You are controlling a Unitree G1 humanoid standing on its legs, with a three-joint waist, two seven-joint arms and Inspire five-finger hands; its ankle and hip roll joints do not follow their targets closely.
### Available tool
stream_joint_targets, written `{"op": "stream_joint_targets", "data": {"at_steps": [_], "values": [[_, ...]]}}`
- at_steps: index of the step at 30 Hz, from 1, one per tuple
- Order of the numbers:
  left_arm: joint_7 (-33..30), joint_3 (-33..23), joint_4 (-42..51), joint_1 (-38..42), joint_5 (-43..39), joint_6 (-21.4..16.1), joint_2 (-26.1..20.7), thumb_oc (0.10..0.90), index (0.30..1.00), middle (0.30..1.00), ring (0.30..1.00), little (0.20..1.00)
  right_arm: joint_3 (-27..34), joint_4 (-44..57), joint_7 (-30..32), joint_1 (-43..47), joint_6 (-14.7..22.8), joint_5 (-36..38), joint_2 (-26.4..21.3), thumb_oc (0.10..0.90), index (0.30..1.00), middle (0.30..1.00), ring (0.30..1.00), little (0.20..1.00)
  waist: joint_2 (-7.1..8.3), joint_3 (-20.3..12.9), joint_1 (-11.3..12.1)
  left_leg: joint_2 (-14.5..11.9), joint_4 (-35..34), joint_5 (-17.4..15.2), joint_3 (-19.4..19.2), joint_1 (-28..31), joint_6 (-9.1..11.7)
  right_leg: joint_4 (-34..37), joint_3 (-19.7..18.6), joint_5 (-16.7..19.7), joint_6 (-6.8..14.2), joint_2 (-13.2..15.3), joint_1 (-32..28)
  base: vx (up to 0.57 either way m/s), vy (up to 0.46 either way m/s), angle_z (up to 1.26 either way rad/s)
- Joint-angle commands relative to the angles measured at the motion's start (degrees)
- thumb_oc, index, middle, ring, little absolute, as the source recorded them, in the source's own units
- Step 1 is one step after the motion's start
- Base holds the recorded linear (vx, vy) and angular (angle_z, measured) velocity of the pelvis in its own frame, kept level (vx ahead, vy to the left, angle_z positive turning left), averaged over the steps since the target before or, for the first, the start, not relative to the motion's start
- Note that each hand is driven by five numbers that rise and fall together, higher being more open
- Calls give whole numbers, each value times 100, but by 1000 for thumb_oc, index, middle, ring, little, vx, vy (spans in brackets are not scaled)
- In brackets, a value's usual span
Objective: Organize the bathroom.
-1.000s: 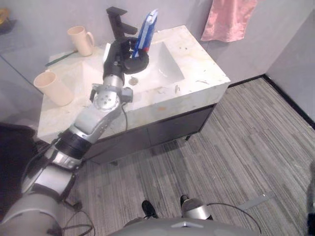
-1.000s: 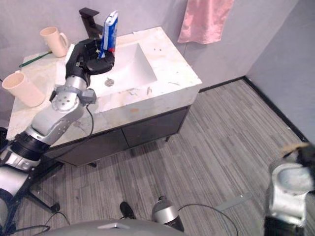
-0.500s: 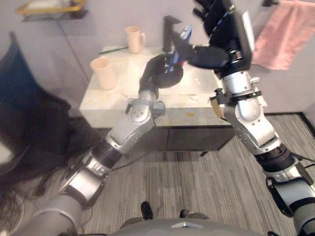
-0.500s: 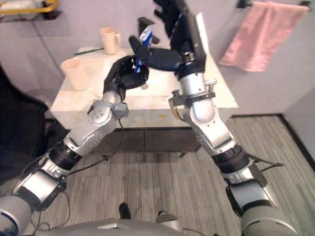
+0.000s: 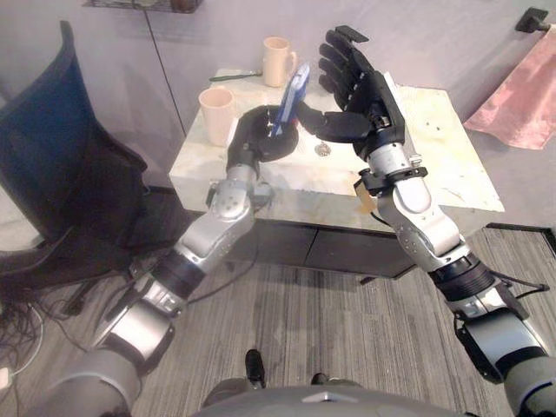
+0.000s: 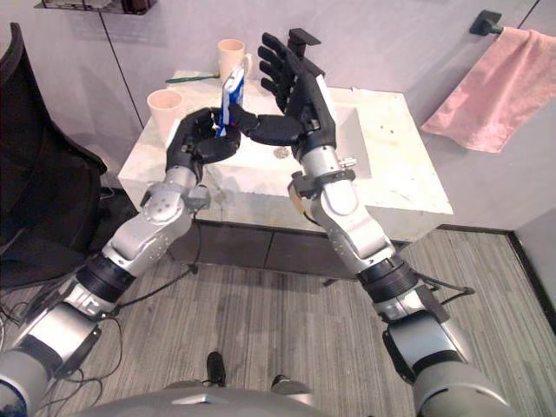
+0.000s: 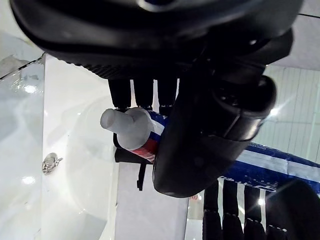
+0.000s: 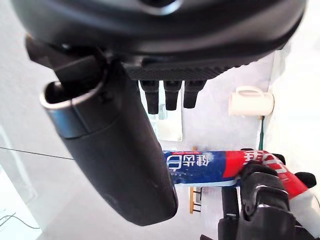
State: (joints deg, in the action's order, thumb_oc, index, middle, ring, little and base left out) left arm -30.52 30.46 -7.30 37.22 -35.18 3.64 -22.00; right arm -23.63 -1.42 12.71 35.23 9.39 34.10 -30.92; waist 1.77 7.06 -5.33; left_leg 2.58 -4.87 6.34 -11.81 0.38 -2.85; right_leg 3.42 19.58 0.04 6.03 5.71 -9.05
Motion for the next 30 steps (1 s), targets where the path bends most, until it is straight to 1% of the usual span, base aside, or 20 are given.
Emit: {"op": "stream_joint_targets", "data": {"at_steps": [1, 3, 4, 5, 6, 7, 8, 9, 10, 12, 13, 14, 22, 28, 29, 30], "values": [[166, -247, -9, 740, 610, -960, 247, 400, 300, 300, 300, 300, 599, 729, -102, 546, 470, -150, 4, 800, 900, 900, 900, 900, -88, -420, -81, -75, 0, -844, -435, 674, 204, -491, -151, -485, 296, -93, 465, 19, 11, -12], [174, -249, -6, 708, 651, -959, 269, 400, 300, 300, 300, 300, 617, 768, -137, 529, 366, -116, 15, 800, 900, 900, 900, 900, -92, -424, -86, -74, 6, -849, -449, 679, 203, -496, -167, -484, 302, -89, 471, 20, 11, -8], [174, -258, -2, 691, 655, -959, 272, 400, 300, 300, 300, 300, 623, 755, -196, 503, 328, -105, 26, 767, 851, 851, 851, 851, -93, -425, -94, -73, 10, -854, -458, 687, 201, -502, -176, -483, 308, -87, 475, 15, 9, -3], [176, -269, 5, 670, 670, -959, 277, 400, 300, 300, 300, 300, 604, 727, -259, 480, 298, -78, 38, 767, 851, 851, 851, 851, -95, -430, -97, -72, 12, -859, -471, 693, 197, -510, -184, -484, 313, -85, 483, 17, 10, -4], [181, -269, 10, 656, 664, -968, 272, 400, 300, 300, 300, 300, 590, 712, -315, 451, 257, -2, 40, 744, 815, 815, 815, 815, -98, -434, -97, -72, 13, -862, -479, 697, 193, -517, -183, -483, 317, -83, 487, 15, 11, -4], [151, -266, 40, 639, 695, -961, 295, 400, 300, 300, 300, 300, 547, 676, -446, 393, 141, 127, 90, 718, 778, 778, 778, 778, -99, -433, -102, -67, 19, -869, -494, 700, 182, -536, -194, -489, 322, -81, 500, 10, 9, -3], [148, -266, 46, 630, 700, -962, 292, 400, 300, 300, 300, 300, 517, 639, -511, 350, 117, 182, 109, 734, 801, 801, 801, 801, -99, -434, -102, -66, 19, -872, -500, 701, 175, -547, -193, -493, 323, -79, 507, 0, 0, 0], [151, -266, 44, 628, 699, -964, 290, 400, 300, 300, 300, 300, 510, 628, -533, 339, 109, 196, 112, 740, 811, 811, 811, 811, -99, -435, -102, -66, 18, -872, -501, 702, 173, -549, -192, -494, 323, -78, 509, 0, 0, 0], [128, -247, 73, 640, 714, -930, 296, 400, 300, 300, 300, 300, 454, 576, -628, 291, 52, 250, 156, 562, 542, 542, 542, 542, -101, -433, -102, -67, 17, -871, -500, 711, 167, -560, -189, -493, 325, -76, 512, 0, 0, 0], [112, -231, 70, 657, 714, -919, 302, 400, 300, 300, 300, 300, 415, 523, -676, 270, 34, 283, 193, 516, 474, 474, 474, 474, -102, -432, -99, -67, 15, -870, -497, 713, 163, -567, -184, -489, 328, -73, 517, 0, 0, 0], [101, -224, 61, 667, 711, -911, 302, 400, 300, 300, 300, 300, 382, 473, -708, 251, 41, 282, 225, 427, 340, 340, 340, 340, -105, -436, -98, -65, 10, -869, -494, 714, 158, -569, -182, -488, 326, -73, 523, 0, 0, 0], [106, -223, 36, 666, 701, -929, 296, 400, 300, 300, 300, 300, 356, 416, -735, 223, 57, 274, 254, 400, 300, 300, 300, 300, -102, -441, -98, -64, 10, -872, -496, 719, 153, -559, -180, -486, 324, -71, 516, 0, 0, 0], [114, -242, -46, 598, 743, -996, 293, 400, 300, 300, 300, 300, 378, 368, -679, 120, 146, 138, 344, 400, 300, 300, 300, 300, -110, -444, -96, -71, -13, -874, -475, 733, 144, -557, -170, -481, 326, -75, 512, 0, 0, 0], [70, -251, -72, 577, 791, -924, 300, 400, 300, 300, 300, 300, 447, 333, -608, 68, 243, 62, 328, 400, 300, 300, 300, 300, -115, -450, -119, -74, -13, -876, -483, 747, 128, -574, -182, -489, 319, -82, 520, 0, 0, 0], [27, -257, -99, 588, 823, -914, 301, 406, 309, 309, 309, 309, 455, 314, -588, 73, 316, 5, 324, 400, 300, 300, 300, 300, -122, -456, -118, -77, -13, -880, -479, 745, 126, -574, -184, -498, 320, -82, 517, 0, 0, 0], [4, -262, -114, 594, 861, -921, 303, 588, 582, 582, 582, 582, 460, 308, -589, 82, 337, -14, 323, 400, 300, 300, 300, 300, -124, -456, -119, -78, -13, -881, -478, 743, 126, -574, -184, -500, 320, -81, 517, 0, 0, 0]]}}
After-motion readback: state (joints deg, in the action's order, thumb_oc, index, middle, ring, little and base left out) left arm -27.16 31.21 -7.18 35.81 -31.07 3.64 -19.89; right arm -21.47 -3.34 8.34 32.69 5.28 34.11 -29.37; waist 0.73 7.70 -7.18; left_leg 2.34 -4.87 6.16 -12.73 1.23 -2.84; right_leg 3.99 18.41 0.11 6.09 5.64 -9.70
